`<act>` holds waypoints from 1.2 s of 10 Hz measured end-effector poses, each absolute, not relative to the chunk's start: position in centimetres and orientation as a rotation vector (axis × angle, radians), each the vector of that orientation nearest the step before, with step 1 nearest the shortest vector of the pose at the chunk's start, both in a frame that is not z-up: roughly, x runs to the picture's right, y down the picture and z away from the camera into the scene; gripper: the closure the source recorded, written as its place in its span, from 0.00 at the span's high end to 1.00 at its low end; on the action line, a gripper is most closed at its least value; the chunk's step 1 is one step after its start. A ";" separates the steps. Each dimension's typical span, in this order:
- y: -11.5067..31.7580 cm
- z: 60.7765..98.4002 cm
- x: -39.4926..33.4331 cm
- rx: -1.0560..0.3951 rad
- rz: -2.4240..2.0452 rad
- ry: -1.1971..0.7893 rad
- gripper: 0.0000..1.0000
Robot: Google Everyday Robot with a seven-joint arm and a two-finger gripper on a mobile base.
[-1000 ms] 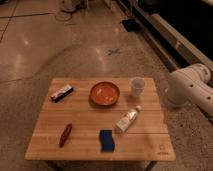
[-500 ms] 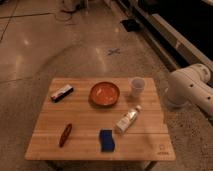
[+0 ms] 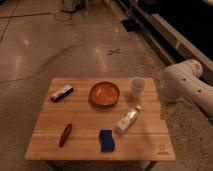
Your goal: Move the arm in a circular motion
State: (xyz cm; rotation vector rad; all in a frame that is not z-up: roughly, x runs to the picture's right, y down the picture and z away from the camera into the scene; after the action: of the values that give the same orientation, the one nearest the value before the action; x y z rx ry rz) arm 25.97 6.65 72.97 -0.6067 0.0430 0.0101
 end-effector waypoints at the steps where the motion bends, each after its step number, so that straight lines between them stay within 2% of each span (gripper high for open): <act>1: 5.0 74.4 24.1 -0.610 -0.016 0.035 0.65; 6: -0.7 77.6 11.8 -0.590 -0.182 -0.022 0.65; 9: 0.8 76.9 3.1 -0.591 -0.350 -0.098 0.65; 12: 5.2 72.9 -4.8 -0.597 -0.544 -0.221 0.65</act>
State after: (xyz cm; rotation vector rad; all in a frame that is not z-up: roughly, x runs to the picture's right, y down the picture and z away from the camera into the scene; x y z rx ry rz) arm -4.75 5.15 72.88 -0.5965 -0.2214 -0.5436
